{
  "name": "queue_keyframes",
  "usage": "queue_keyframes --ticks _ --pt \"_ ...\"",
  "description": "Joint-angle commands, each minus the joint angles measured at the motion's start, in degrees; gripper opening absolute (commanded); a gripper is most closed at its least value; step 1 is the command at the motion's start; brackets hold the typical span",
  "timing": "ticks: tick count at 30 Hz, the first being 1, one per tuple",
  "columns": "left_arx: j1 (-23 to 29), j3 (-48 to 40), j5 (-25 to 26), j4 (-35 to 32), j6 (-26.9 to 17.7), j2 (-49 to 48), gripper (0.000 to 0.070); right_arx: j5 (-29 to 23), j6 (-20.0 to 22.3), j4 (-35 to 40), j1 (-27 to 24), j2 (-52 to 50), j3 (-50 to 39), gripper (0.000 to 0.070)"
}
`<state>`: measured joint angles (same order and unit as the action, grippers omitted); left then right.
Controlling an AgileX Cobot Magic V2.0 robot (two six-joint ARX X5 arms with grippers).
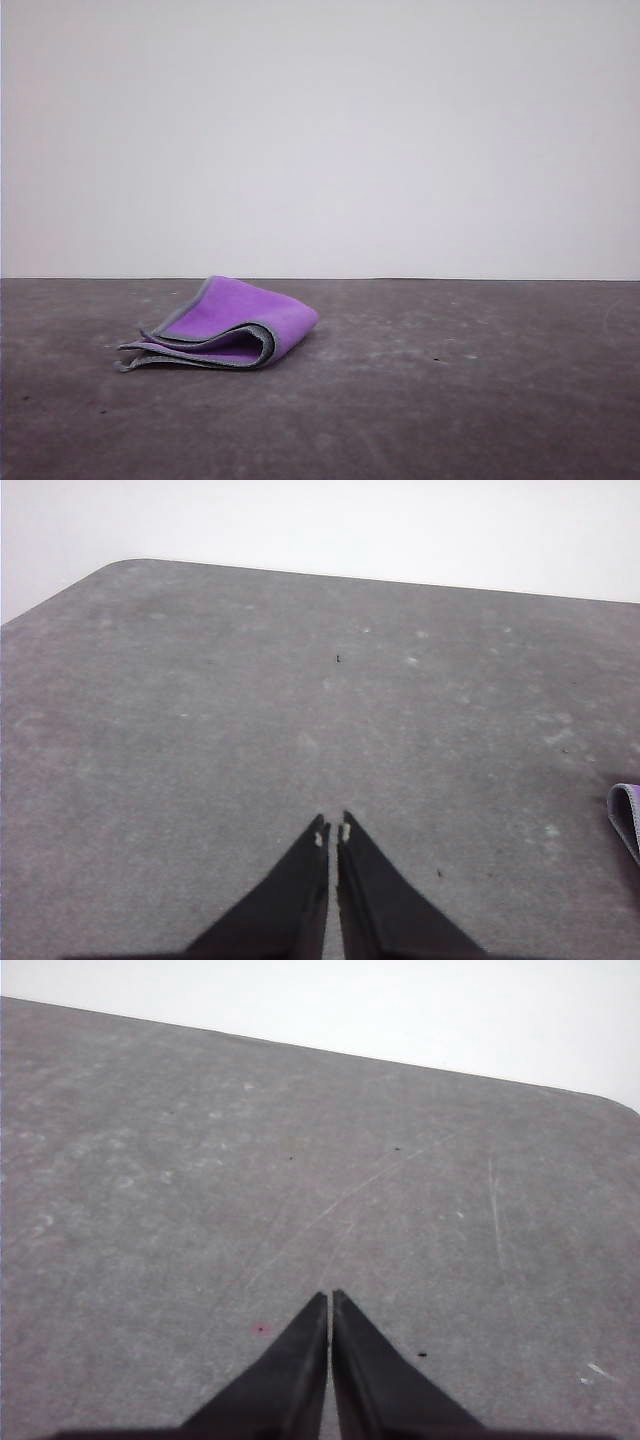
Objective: Fold clothes
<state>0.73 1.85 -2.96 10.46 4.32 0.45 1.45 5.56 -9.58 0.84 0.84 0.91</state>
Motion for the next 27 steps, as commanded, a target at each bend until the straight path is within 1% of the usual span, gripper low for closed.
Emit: queue_keyframes --ticks 1,27 --pt "0.0 -1.1 -0.1 0.2 0.3 0.1 0.0 -0.1 -0.6 0.6 0.0 0.0 -0.2 0.0" --pt "0.0 -1.1 -0.1 0.2 0.3 0.1 0.0 0.0 -0.6 0.6 0.0 0.0 -0.2 0.0"
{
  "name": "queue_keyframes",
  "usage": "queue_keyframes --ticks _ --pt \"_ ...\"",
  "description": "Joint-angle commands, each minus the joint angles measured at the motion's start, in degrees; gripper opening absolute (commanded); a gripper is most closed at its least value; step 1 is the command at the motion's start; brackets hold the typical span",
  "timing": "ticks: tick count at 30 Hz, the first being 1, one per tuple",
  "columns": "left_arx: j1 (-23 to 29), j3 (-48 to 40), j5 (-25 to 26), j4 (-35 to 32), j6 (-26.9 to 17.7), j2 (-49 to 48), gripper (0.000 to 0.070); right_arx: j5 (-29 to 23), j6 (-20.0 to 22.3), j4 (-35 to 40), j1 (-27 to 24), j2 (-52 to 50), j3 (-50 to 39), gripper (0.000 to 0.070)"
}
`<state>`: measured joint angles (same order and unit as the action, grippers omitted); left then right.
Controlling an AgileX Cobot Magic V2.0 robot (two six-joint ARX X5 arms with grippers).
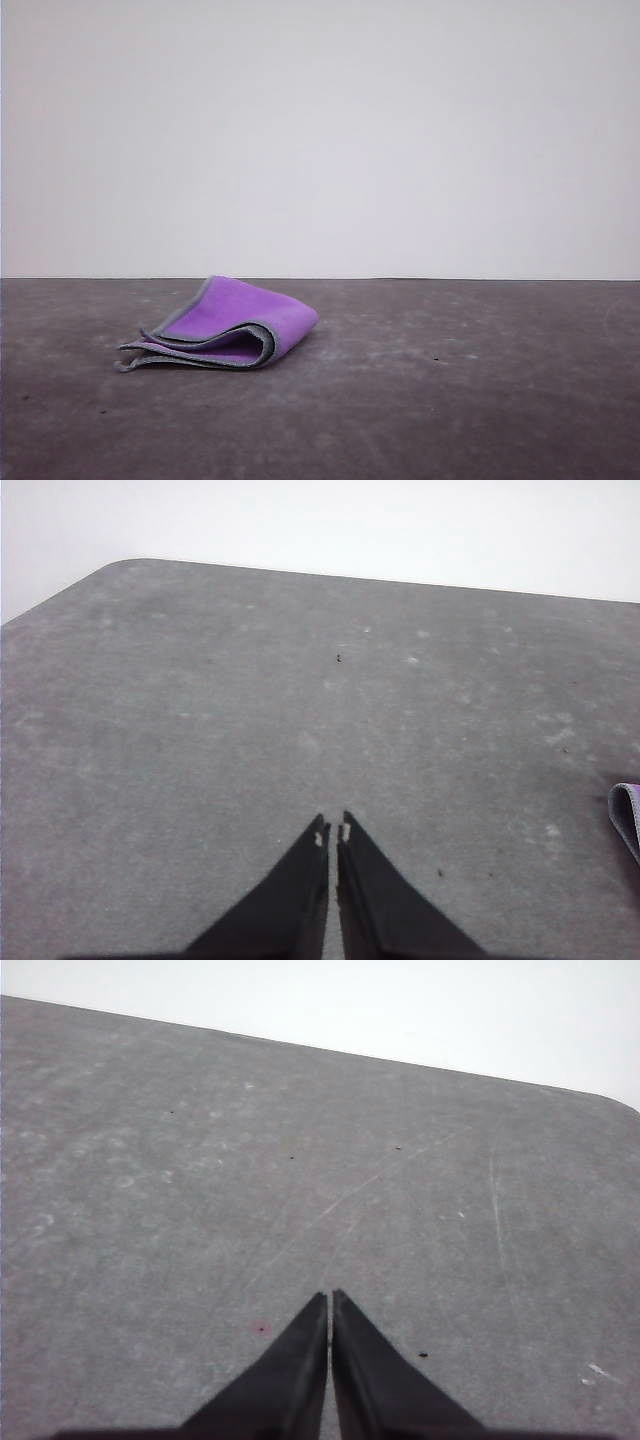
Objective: Fold clothes
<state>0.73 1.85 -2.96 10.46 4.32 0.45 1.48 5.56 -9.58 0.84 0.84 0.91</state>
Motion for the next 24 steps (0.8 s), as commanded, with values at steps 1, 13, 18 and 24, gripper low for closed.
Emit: queue_keyframes --ticks 1,13,18,24 --pt "0.0 -1.1 -0.1 0.2 0.3 0.1 0.0 0.0 -0.6 0.6 0.0 0.0 -0.2 0.0" --pt "0.0 -1.1 0.0 0.2 0.3 0.1 0.0 0.0 -0.6 0.6 0.0 0.0 -0.2 0.0" --pt "0.0 -1.1 -0.1 0.2 0.3 0.1 0.0 0.0 -0.6 0.6 0.0 0.0 -0.2 0.0" --pt "0.0 -1.1 0.0 0.2 0.3 0.1 0.0 0.0 -0.6 0.6 0.0 0.0 -0.2 0.0"
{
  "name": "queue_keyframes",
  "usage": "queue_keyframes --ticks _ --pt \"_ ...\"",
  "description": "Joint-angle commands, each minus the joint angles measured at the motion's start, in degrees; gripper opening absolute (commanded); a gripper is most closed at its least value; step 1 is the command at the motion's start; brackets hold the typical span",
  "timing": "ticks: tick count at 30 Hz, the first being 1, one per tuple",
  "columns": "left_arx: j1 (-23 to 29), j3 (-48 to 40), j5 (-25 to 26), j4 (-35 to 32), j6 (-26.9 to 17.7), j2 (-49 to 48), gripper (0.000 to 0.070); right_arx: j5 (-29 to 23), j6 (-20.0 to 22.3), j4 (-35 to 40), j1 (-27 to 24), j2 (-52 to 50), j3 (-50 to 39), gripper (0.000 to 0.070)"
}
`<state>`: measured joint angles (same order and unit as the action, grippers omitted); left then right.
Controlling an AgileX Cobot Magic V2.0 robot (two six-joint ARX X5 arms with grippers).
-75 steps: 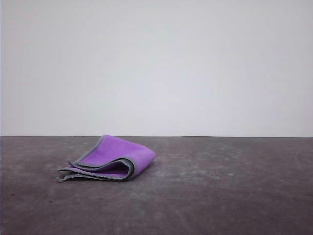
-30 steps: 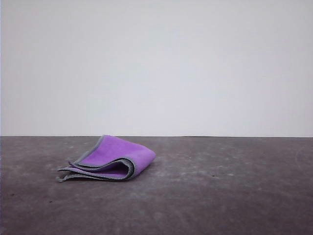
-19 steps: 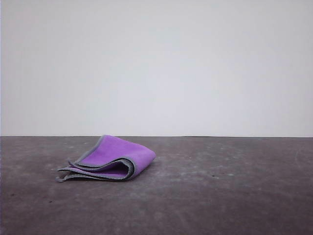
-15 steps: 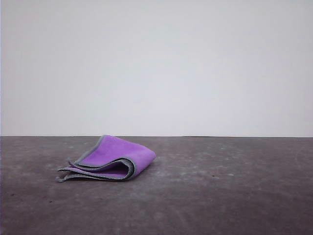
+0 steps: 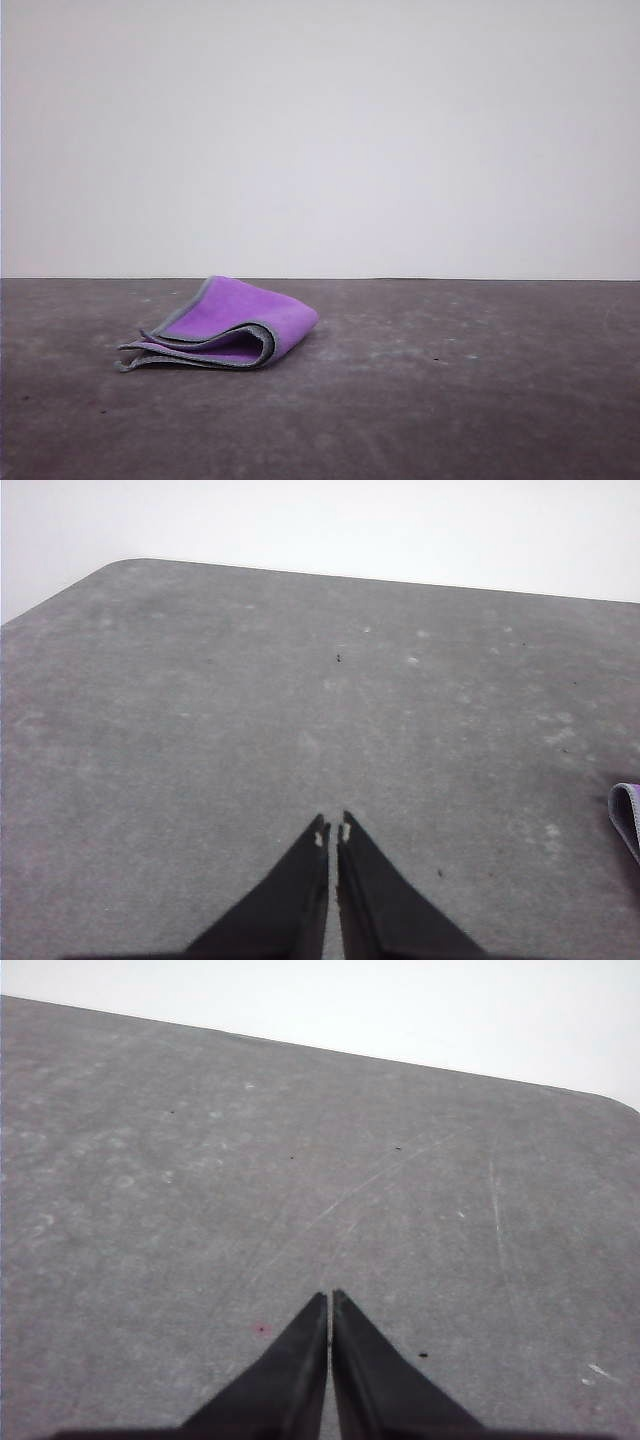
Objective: Fold clothes
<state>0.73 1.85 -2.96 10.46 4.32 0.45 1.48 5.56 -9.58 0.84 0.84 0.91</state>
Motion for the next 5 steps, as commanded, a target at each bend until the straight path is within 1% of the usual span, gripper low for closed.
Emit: queue_keyframes --ticks 1,5 --pt "0.0 -1.1 0.0 0.2 0.3 0.1 0.0 0.0 -0.6 0.6 0.0 0.0 -0.2 0.0" --pt "0.0 -1.1 0.0 0.2 0.3 0.1 0.0 0.0 -0.6 0.6 0.0 0.0 -0.2 0.0"
